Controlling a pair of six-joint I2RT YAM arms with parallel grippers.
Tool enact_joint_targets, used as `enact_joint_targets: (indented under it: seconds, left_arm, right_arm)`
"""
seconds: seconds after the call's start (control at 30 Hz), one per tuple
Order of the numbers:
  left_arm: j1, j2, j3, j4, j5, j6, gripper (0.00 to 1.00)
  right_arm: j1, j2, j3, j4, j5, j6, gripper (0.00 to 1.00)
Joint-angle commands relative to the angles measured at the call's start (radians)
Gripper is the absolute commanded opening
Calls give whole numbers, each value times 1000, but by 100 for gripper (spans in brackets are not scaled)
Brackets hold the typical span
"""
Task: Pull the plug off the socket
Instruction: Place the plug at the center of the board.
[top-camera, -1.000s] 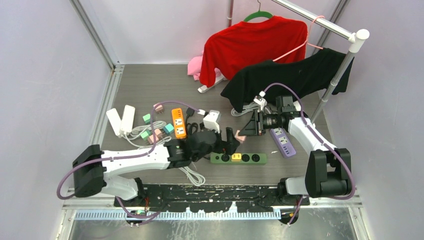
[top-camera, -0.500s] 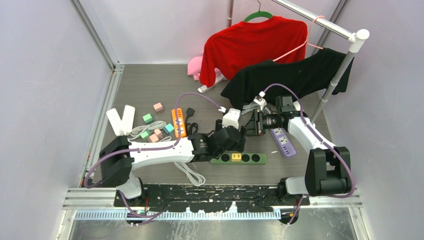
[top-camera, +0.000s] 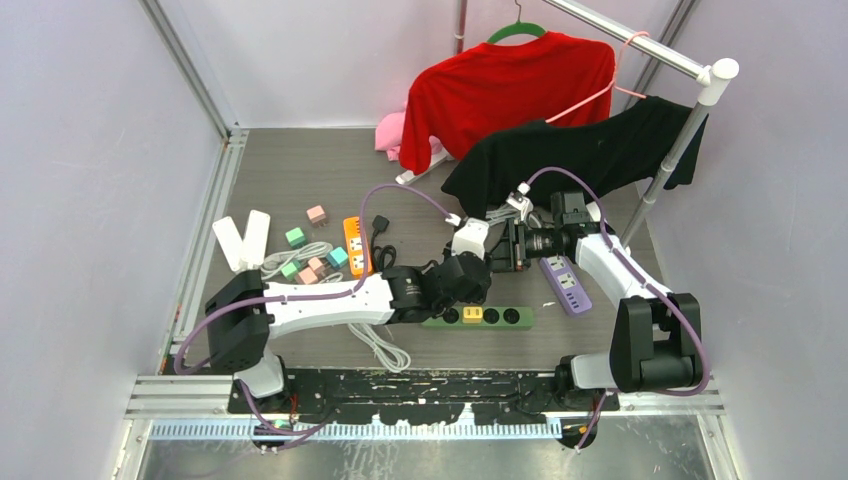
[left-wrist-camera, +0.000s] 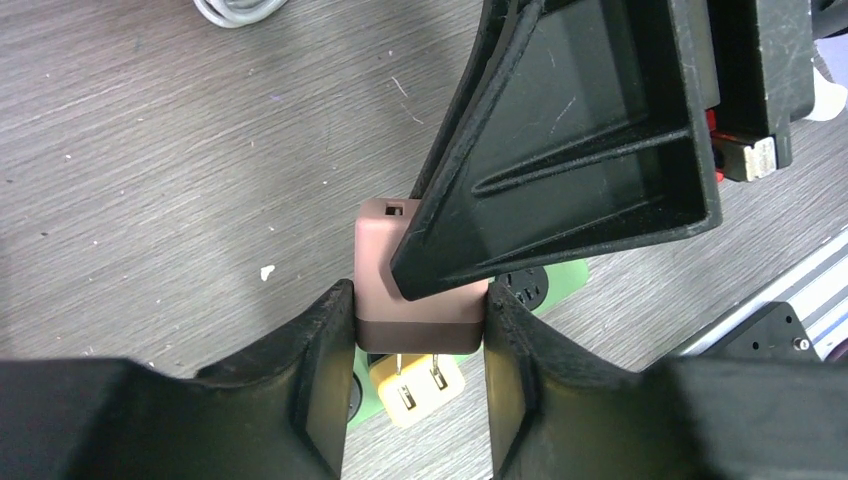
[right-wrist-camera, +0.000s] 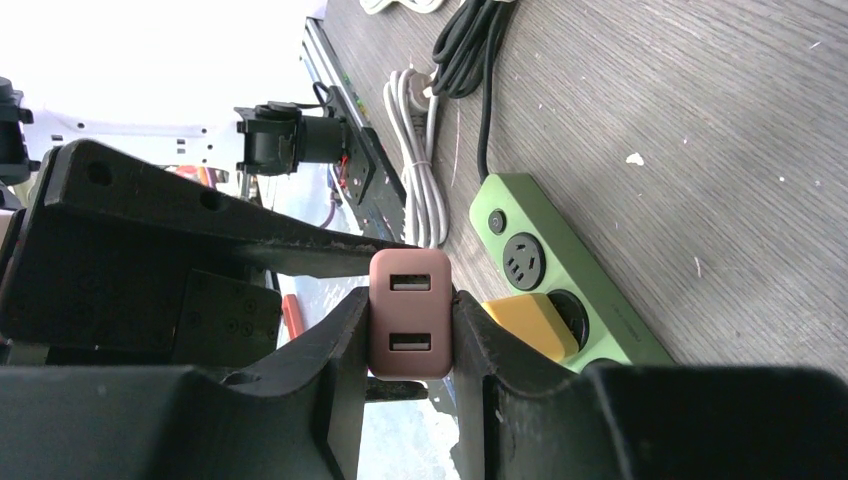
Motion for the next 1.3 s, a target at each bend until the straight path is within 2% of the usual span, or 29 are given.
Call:
enact_joint_targets:
  seconds: [0.0, 0.07, 0.13, 0.17, 0.23, 0.27, 0.3, 0.33, 0.57, 0.77, 0.97, 1.1, 1.27]
  left_arm:
    - [0, -11, 19, 11, -10, 24, 28]
    - [3, -22, 4, 19, -9, 26, 17]
    - [7, -35, -17, 31, -8, 26, 9]
    - [12, -44, -30, 37, -8, 25, 6]
    - [22, -67, -61, 48, -6, 21, 3]
    - [27, -78, -80, 57, -6, 19, 2]
    - [33, -94, -105, 68, -8, 14, 1]
    - [39, -116, -132, 83, -9, 6, 0]
    - [122, -270, -338, 86, -76, -48, 0]
    - [335, -424, -453, -54, -42, -94, 0]
    - [472, -539, -502, -183, -123, -60, 0]
    - [605, -576, -500, -237, -51, -29, 0]
    - [759, -550, -480, -268, 41, -7, 0]
  right_arm:
    - [-4, -4, 11, 19, -37, 1, 10]
    - [-4, -5, 11, 18, -40, -3, 15]
    - [-4, -9, 11, 11, -44, -19, 26]
    - [-4, -12, 14, 0, -47, -39, 39]
    - [-4, -22, 18, -32, -49, -91, 57]
    - [-4, -31, 20, -44, -50, -118, 72]
    - [-4, -39, 19, -52, -49, -141, 97]
    - [-4, -46, 17, -55, -50, -163, 100]
    - [-4, -56, 15, -57, -38, -178, 100]
    - [-4, -56, 15, -58, -24, -178, 100]
    - [-4, -56, 13, -59, -21, -182, 100]
    - [-5, -55, 13, -60, -21, -184, 100]
    - [-5, -56, 11, -60, -18, -184, 99]
